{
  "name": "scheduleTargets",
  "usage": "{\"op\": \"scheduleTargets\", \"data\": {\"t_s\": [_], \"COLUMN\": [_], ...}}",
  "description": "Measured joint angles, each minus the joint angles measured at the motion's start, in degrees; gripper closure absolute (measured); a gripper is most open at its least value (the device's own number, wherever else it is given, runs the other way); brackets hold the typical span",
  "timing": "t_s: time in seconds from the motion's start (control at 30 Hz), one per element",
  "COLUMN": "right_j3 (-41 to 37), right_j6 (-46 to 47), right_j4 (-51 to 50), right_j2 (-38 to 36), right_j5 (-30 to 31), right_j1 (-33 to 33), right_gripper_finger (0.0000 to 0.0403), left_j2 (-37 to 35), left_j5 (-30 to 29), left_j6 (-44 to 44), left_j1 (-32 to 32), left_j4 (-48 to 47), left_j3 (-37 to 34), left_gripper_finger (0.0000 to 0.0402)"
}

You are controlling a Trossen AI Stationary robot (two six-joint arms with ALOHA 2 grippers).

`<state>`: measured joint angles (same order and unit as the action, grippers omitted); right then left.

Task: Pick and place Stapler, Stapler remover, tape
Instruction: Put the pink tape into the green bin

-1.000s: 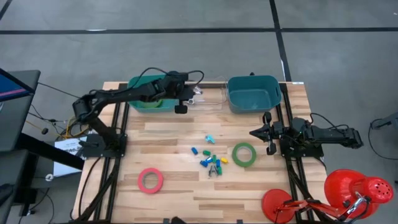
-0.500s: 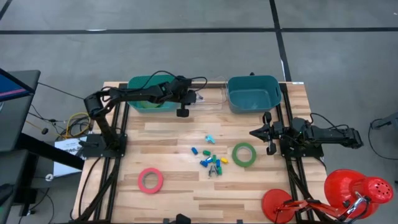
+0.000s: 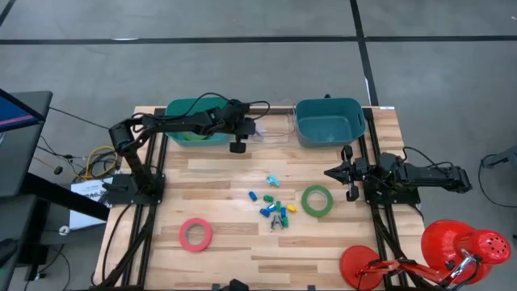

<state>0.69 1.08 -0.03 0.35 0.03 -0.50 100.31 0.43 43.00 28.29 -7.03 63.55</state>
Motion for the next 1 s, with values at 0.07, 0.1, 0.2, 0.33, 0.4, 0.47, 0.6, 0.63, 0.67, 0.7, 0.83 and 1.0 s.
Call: {"op": "scheduleTargets", "data": {"t_s": [0.07,0.1,0.2,0.33,0.4,0.47,0.6,0.63,0.67,0.7,0.83,1.0], "right_j3": [0.00,0.00,0.00,0.00,0.00,0.00,0.00,0.00,0.00,0.00,0.00,0.00], "right_j6": [-0.01,-0.01,-0.02,-0.01,0.00,0.00,0.00,0.00,0.00,0.00,-0.01,-0.01], "right_j4": [0.00,0.00,0.00,0.00,0.00,0.01,0.02,0.00,0.00,0.00,0.00,0.00], "right_j2": [0.01,0.01,0.01,0.01,0.01,0.00,0.01,0.01,0.01,0.01,0.01,0.01], "right_j5": [0.00,0.00,0.00,-0.02,-0.02,0.00,0.00,-0.02,-0.02,0.00,0.00,-0.02], "right_j1": [0.00,-0.02,0.01,0.00,0.01,0.01,-0.01,-0.02,-0.02,0.01,-0.02,-0.01], "right_gripper_finger": [0.0403,0.0403,0.0403,0.0403,0.0403,0.0403,0.0403,0.0403,0.0403,0.0403,0.0403,0.0403], "left_j2": [-0.02,-0.02,-0.21,-1.30,-2.39,-3.77,-7.00,-7.90,-8.81,-9.66,-12.79,-15.92], "left_j5": [-0.40,-0.79,-2.69,-3.85,-3.89,-3.89,-4.89,-5.33,-5.42,-5.40,-5.35,-5.38], "left_j6": [-0.26,-0.80,-2.99,-5.98,-6.94,-7.70,-9.84,-10.47,-11.31,-12.22,-16.55,-20.71], "left_j1": [-0.32,-0.53,-1.33,-2.33,-2.92,-3.52,-5.20,-5.80,-6.40,-7.12,-9.87,-13.32], "left_j4": [0.00,0.00,-0.10,-0.56,-0.59,-0.58,-0.94,-0.94,-0.91,-1.02,-1.09,-3.70], "left_j3": [0.00,0.00,0.00,0.02,0.00,0.00,0.00,0.00,0.00,0.00,0.02,0.02], "left_gripper_finger": [0.0315,0.0308,0.0291,0.0274,0.0269,0.0265,0.0261,0.0261,0.0261,0.0261,0.0259,0.0252]}}
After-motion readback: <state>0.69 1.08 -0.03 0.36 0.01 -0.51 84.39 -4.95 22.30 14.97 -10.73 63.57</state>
